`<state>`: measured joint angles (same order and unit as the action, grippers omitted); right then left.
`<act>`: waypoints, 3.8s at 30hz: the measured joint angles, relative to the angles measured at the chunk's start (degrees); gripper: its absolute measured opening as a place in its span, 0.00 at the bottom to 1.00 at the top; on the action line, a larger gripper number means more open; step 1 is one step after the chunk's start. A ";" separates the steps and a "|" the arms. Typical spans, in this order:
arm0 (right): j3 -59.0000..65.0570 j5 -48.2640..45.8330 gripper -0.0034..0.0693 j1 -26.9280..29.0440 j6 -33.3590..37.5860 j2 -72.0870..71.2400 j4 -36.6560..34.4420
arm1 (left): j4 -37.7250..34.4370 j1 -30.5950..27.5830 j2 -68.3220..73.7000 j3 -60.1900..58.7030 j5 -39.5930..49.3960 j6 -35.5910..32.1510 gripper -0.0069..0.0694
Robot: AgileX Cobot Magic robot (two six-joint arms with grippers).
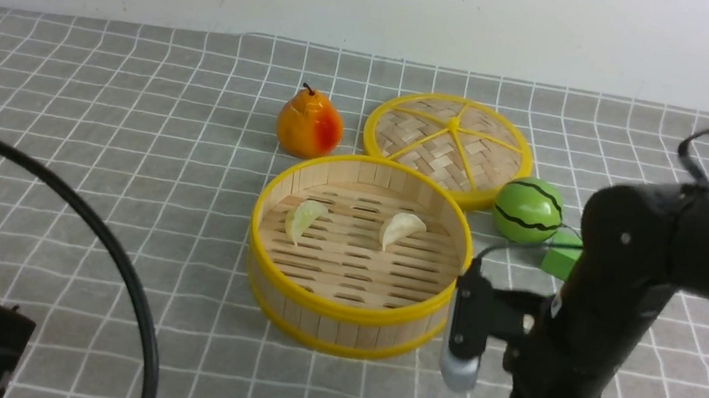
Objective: Put the dumplings into the steamer on the table with the grey tablecloth.
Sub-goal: 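Place the dumpling in the bamboo steamer basket with the right gripper, then reach for and grasp a dumpling lying on the table beside the steamer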
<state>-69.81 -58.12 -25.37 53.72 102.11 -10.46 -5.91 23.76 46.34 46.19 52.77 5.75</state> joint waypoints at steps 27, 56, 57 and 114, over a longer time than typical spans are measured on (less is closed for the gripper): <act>-49.00 -3.34 0.32 -9.85 -42.02 28.05 2.15 | -0.49 0.00 0.00 0.00 0.20 0.00 0.07; -37.54 -12.80 0.70 2.99 -27.55 8.15 2.07 | -0.49 0.00 0.00 0.00 1.31 0.00 0.08; -36.36 -12.80 0.70 3.66 -26.12 7.99 2.12 | -0.49 0.00 0.00 0.00 1.31 0.00 0.08; -28.03 -7.19 0.04 11.00 -12.38 13.85 4.52 | 1.71 0.00 0.05 0.00 -1.35 -0.05 0.12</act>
<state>-97.84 -65.31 -14.38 41.34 115.97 -5.94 -4.20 23.76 46.39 46.19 51.42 5.70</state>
